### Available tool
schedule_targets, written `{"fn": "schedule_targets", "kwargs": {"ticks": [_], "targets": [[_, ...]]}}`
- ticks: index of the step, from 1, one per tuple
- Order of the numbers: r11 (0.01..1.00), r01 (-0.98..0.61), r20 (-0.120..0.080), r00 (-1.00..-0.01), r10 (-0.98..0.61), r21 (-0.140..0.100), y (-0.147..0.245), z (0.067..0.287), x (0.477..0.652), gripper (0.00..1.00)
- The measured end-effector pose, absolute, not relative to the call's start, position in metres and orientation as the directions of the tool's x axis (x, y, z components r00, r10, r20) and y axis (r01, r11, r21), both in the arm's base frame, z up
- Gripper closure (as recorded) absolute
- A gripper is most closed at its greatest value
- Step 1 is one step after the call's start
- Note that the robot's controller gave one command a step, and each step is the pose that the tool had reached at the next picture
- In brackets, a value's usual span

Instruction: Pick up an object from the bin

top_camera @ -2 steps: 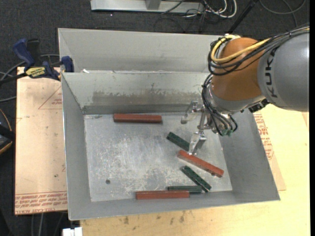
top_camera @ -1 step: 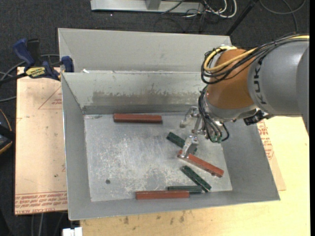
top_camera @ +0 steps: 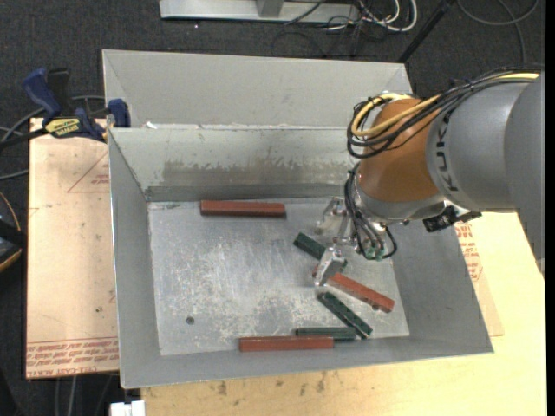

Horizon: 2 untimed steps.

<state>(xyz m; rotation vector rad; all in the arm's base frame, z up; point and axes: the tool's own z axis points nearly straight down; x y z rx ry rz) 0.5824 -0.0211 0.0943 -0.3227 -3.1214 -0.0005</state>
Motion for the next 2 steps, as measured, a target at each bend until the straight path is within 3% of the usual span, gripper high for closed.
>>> {"fn": "schedule_targets", "kwargs": {"ticks": [1, 2], "targets": [[0.932, 0.363, -0.002, -0.932, 0.363, 0.001, -0.015, 0.12, 0.588, 0.0], [0.929, 0.37, -0.005, -0.929, 0.37, 0.003, -0.016, 0.076, 0.589, 0.0]]}}
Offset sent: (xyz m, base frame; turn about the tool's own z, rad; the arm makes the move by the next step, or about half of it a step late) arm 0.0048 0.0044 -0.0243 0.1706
